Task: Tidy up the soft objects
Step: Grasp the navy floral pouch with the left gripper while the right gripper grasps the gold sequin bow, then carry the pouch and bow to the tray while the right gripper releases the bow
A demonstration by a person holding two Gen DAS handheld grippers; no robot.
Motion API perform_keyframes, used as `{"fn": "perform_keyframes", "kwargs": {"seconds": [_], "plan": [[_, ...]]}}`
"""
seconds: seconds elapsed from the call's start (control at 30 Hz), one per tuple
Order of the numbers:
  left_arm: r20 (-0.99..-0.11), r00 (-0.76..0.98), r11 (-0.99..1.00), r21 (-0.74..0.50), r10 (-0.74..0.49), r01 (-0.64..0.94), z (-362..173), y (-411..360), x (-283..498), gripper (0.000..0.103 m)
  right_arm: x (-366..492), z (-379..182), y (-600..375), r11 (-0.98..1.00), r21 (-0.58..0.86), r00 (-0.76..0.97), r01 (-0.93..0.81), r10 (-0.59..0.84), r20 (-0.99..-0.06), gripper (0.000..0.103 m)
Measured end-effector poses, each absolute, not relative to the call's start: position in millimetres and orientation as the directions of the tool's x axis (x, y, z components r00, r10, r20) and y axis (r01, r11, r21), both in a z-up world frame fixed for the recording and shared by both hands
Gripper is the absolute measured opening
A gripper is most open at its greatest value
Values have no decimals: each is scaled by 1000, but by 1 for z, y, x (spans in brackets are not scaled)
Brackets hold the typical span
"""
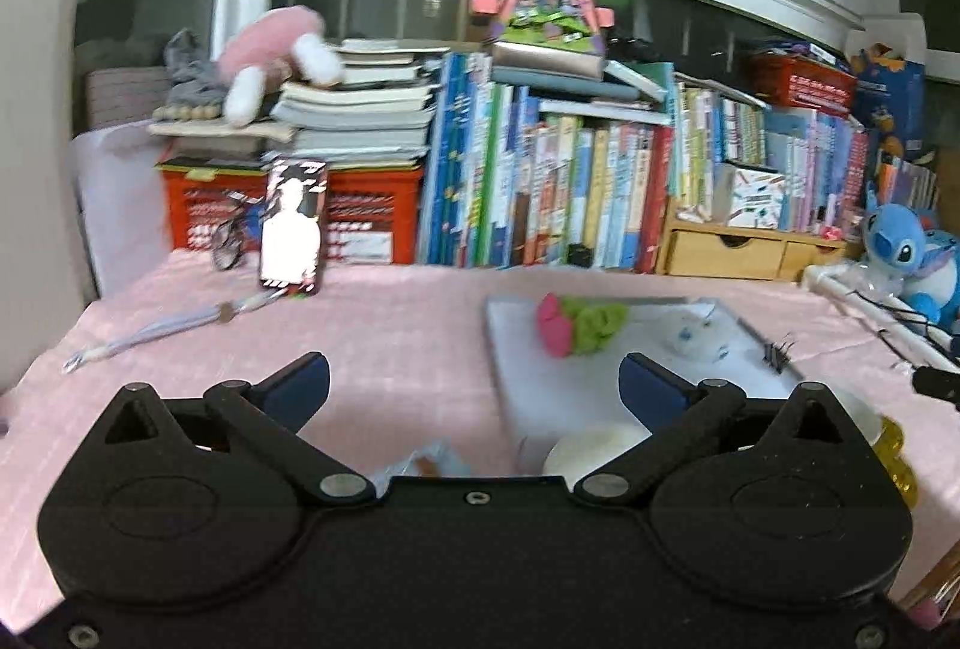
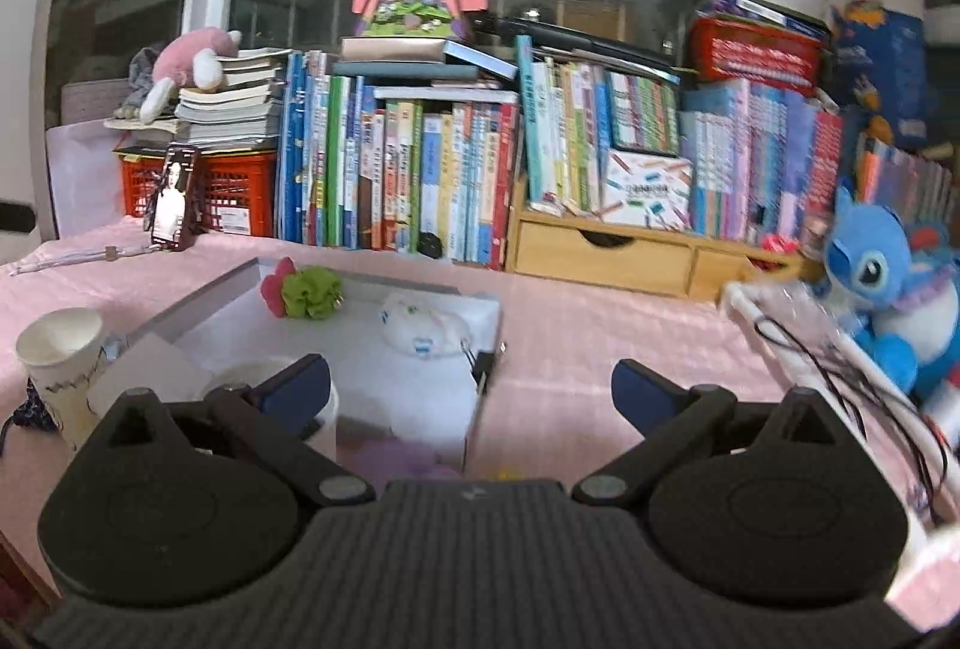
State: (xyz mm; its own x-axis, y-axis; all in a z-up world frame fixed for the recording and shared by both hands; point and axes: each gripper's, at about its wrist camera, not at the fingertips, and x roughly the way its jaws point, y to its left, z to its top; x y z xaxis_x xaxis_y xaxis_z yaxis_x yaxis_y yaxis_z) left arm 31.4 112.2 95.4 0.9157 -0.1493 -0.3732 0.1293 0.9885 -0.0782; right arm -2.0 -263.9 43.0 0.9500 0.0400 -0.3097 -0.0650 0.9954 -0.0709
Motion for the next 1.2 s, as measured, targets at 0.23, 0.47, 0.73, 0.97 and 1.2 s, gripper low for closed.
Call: {"fn": "perform_keyframes", "kwargs": {"seconds": [0.23,0.47,0.73,0.97,1.2], "plan": [[-492,867,997,-32,-83,77,61,128,16,102,-18,18,-272,1000,-6,939,-30,26,-342,100],[-550,832,996,-79,-76,38,21,115,16,99,-19,-2,-272,999,34,923,-9,21,-384,91],[-597,799,949,-286,-66,-135,-4,127,34,70,-11,-17,-274,994,100,909,38,7,-417,76],[-581,807,914,-378,-108,-150,-9,133,43,56,1,-29,-271,992,119,881,45,17,-473,75],[-571,807,882,-447,-150,-152,-10,136,52,42,7,-41,-268,988,153,860,24,57,-507,66]]}}
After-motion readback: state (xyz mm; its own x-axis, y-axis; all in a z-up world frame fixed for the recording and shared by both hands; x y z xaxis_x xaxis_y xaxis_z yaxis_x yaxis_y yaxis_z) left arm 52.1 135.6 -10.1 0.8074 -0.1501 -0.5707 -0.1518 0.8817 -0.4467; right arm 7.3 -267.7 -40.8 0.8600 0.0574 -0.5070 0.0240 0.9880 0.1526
